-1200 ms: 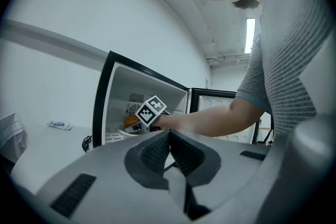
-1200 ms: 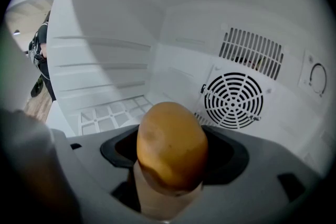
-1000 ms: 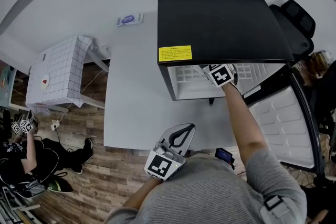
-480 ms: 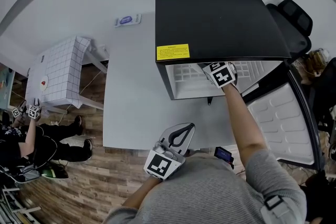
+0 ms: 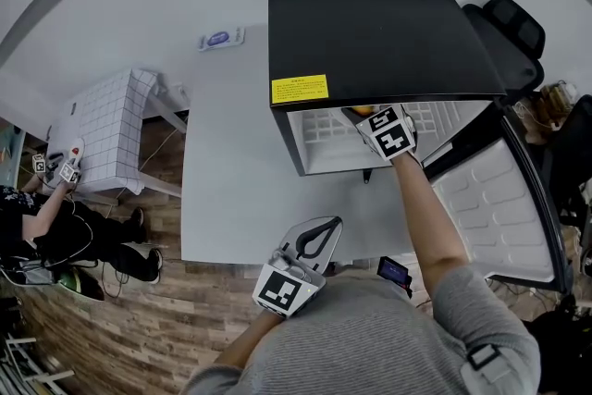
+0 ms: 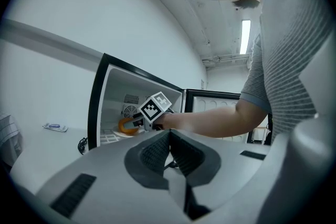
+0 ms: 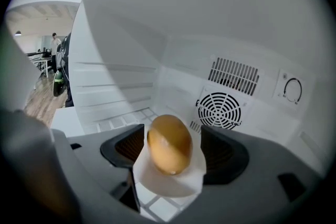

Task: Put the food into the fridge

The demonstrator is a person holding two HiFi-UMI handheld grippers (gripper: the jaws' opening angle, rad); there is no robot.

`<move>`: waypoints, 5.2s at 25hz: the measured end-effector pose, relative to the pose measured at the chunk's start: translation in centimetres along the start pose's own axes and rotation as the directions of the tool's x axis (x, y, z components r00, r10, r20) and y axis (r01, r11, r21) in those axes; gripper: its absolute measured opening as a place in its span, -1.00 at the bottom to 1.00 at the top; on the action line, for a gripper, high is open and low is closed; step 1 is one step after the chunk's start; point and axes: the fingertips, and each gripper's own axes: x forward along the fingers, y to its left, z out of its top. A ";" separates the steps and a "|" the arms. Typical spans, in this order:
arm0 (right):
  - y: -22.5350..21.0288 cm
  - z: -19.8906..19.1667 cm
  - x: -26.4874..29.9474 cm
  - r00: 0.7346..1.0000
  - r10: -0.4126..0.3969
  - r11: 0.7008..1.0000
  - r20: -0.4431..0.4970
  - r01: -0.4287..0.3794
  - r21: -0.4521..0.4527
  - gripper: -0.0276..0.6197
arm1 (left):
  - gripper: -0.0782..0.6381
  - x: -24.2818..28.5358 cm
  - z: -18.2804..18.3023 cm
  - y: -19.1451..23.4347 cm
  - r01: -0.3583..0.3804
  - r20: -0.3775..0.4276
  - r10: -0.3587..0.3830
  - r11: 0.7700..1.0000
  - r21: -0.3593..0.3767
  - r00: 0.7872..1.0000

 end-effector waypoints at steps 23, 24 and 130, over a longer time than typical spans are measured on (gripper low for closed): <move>1.0 -1.5 -3.9 0.999 -0.050 0.999 0.020 0.050 0.014 0.09 | -0.75 -0.1 0.2 -1.2 0.061 0.014 -0.061 0.998 0.001 0.998; 1.0 -1.6 -4.1 0.998 -0.055 0.998 0.024 0.054 0.018 0.09 | -0.75 -0.1 0.2 -1.2 0.065 0.015 -0.065 0.998 0.001 0.998; 12.4 -3.3 -24.9 0.915 -0.119 0.952 0.386 -0.005 0.305 -0.88 | -0.75 1.4 0.2 -1.9 0.135 0.001 -0.135 0.991 -0.010 0.991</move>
